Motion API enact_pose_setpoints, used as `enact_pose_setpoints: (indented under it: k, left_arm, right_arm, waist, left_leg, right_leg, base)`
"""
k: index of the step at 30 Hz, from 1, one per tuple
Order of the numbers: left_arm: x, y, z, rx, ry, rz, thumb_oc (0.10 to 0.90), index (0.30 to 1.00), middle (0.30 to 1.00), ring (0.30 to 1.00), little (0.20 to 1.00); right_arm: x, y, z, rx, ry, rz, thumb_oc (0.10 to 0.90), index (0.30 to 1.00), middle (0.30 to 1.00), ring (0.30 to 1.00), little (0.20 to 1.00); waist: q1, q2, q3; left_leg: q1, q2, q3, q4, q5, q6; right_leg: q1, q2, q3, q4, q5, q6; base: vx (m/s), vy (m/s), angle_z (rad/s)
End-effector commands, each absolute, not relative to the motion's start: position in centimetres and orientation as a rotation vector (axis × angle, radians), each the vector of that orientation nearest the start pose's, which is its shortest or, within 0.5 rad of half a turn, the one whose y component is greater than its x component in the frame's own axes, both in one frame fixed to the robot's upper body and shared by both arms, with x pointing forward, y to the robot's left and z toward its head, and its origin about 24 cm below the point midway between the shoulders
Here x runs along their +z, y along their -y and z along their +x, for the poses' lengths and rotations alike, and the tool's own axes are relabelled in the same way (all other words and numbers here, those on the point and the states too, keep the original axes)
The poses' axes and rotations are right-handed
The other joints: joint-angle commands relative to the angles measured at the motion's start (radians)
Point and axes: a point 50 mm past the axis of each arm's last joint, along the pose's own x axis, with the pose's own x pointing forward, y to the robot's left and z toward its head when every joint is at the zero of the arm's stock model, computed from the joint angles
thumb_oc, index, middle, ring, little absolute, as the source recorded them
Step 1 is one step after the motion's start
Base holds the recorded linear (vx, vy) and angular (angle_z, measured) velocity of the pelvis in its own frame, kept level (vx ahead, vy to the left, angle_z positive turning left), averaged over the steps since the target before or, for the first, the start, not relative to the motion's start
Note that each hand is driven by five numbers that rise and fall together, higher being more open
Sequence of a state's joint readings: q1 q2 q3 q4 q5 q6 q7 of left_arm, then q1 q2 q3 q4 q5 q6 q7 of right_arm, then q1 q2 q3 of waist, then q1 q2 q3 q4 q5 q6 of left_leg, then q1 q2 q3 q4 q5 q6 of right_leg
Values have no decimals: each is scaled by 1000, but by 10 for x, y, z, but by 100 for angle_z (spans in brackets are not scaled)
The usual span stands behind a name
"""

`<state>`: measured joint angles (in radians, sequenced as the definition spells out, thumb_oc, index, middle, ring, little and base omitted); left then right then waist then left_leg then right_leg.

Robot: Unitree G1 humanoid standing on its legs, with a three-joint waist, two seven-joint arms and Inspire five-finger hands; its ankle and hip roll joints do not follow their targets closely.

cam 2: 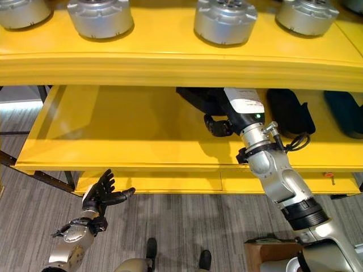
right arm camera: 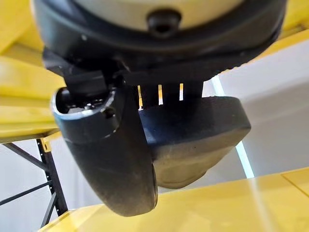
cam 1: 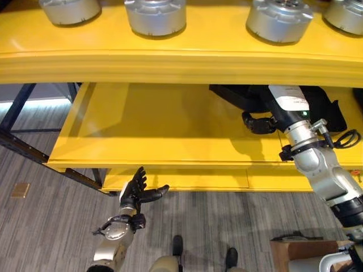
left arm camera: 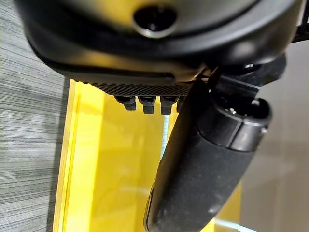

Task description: Move parts from the plastic box to the shelf.

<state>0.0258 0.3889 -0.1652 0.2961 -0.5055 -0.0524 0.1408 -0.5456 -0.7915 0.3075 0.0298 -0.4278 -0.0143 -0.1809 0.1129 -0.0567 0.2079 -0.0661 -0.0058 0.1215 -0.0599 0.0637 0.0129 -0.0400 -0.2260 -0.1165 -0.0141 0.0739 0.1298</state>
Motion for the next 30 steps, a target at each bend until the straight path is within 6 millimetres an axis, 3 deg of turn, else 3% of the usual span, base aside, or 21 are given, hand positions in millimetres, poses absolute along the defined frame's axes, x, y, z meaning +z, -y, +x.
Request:
enact_pose_setpoints:
  k: [1, 4, 5, 6, 7, 8, 10, 12, 13, 15, 18, 21, 24, 30]
  left_arm:
    - [20, -220, 249, 55, -102, -24, 900, 1000, 1000, 1000, 1000]
    - [25, -218, 252, 25, -84, -5, 900, 1000, 1000, 1000, 1000]
    - [29, -220, 254, 28, -66, -1, 900, 1000, 1000, 1000, 1000]
    - [29, -220, 254, 29, -65, -2, 900, 1000, 1000, 1000, 1000]
    - [34, -223, 255, 44, -43, -16, 900, 1000, 1000, 1000, 1000]
    - [36, -227, 254, 67, -32, -30, 900, 1000, 1000, 1000, 1000]
    - [34, -229, 252, 74, -37, -33, 900, 1000, 1000, 1000, 1000]
    - [32, -227, 250, 60, -42, -43, 900, 1000, 1000, 1000, 1000]
    - [33, -225, 248, 51, -36, -62, 900, 1000, 1000, 1000, 1000]
    - [33, -220, 249, 32, -32, -86, 900, 1000, 1000, 1000, 1000]
    - [36, -215, 250, 1, -25, -87, 900, 1000, 1000, 1000, 1000]
    - [38, -213, 251, -8, -15, -92, 900, 1000, 1000, 1000, 1000]
    - [41, -210, 254, -22, -3, -101, 900, 1000, 1000, 1000, 1000]
    - [49, -206, 258, -36, 28, -100, 900, 1000, 1000, 1000, 1000]
  right_arm:
    - [259, 181, 326, -119, 792, -1148, 400, 300, 300, 300, 300]
    - [259, 181, 330, -114, 774, -1155, 400, 300, 300, 300, 300]
    - [259, 177, 335, -108, 762, -1161, 400, 300, 300, 300, 300]
    - [259, 177, 335, -108, 763, -1161, 400, 300, 300, 300, 300]
    - [261, 171, 340, -98, 760, -1139, 400, 300, 300, 300, 300]
    - [262, 164, 347, -81, 752, -1141, 400, 300, 300, 300, 300]
    - [259, 162, 349, -72, 739, -1148, 400, 300, 300, 300, 300]
    - [245, 167, 353, -56, 674, -1149, 400, 300, 300, 300, 300]
    - [243, 170, 358, -57, 644, -1144, 400, 300, 300, 300, 300]
    - [246, 174, 366, -80, 610, -1143, 400, 300, 300, 300, 300]
    - [258, 174, 374, -107, 607, -1155, 400, 300, 300, 300, 300]
    - [262, 173, 378, -116, 607, -1162, 400, 300, 300, 300, 300]
    - [284, 173, 386, -169, 616, -1192, 400, 300, 300, 300, 300]
    - [302, 172, 394, -217, 609, -1295, 400, 300, 300, 300, 300]
  waist:
    - [-18, -37, -80]
    - [-30, -12, -37]
    - [-21, 0, -26]
    - [-23, 1, -26]
    - [-3, 6, -17]
    - [10, -2, 8]
    - [3, -10, 20]
    - [5, -30, 26]
    - [20, -34, 25]
    - [34, -13, 59]
    - [43, 16, 91]
    - [43, 27, 101]
    - [57, 51, 134]
    - [72, 75, 178]
  left_leg:
    - [-66, 12, -4, 92, -56, 23]
    - [-64, 14, -32, 89, -51, 32]
    - [-59, 24, -29, 76, -52, 24]
    - [-58, 24, -30, 74, -52, 24]
    - [-59, 43, -20, 71, -54, 3]
    - [-61, 78, -15, 86, -64, -23]
    - [-63, 90, -25, 113, -74, -32]
    - [-84, 91, -44, 145, -74, -46]
    - [-122, 112, -66, 161, -63, -69]
    - [-169, 151, -96, 179, -37, -87]
    - [-211, 174, -116, 182, -8, -106]
    - [-224, 179, -120, 182, -1, -111]
    - [-263, 190, -124, 191, 13, -122]
    - [-299, 189, -127, 185, 29, -129]
  right_leg:
    - [17, -53, 10, 247, 76, 53]
    - [-64, -30, 53, 376, 98, 43]
    - [-103, -76, 29, 329, 90, 38]
    - [-99, -75, 27, 325, 91, 38]
    - [-106, -143, -31, 206, 99, 42]
    - [-141, -183, -73, 98, 152, 63]
    - [-136, -174, -51, 75, 171, 69]
    - [-110, -151, -33, 56, 136, 68]
    - [-110, -139, -83, 49, 120, 70]
    - [-124, -112, -120, 83, 68, 49]
    - [-154, -98, -155, 122, 35, 36]
    - [-172, -97, -165, 146, 24, 33]
    - [-240, -99, -166, 229, -4, 29]
    - [-305, -106, -168, 285, -20, 25]
  base:
    - [15, 88, -15]
    - [-18, 22, -2]
    - [5, -40, 20]
    - [26, -155, 7]
    - [12, -304, 0]
    - [7, -305, -25]
    - [25, -241, -50]
    - [19, -294, 18]
    - [-100, -408, 87]
    - [-145, -338, 63]
    - [-118, -157, 25]
    - [-67, -70, 3]
    - [-64, -96, 13]
    - [-27, -40, 15]
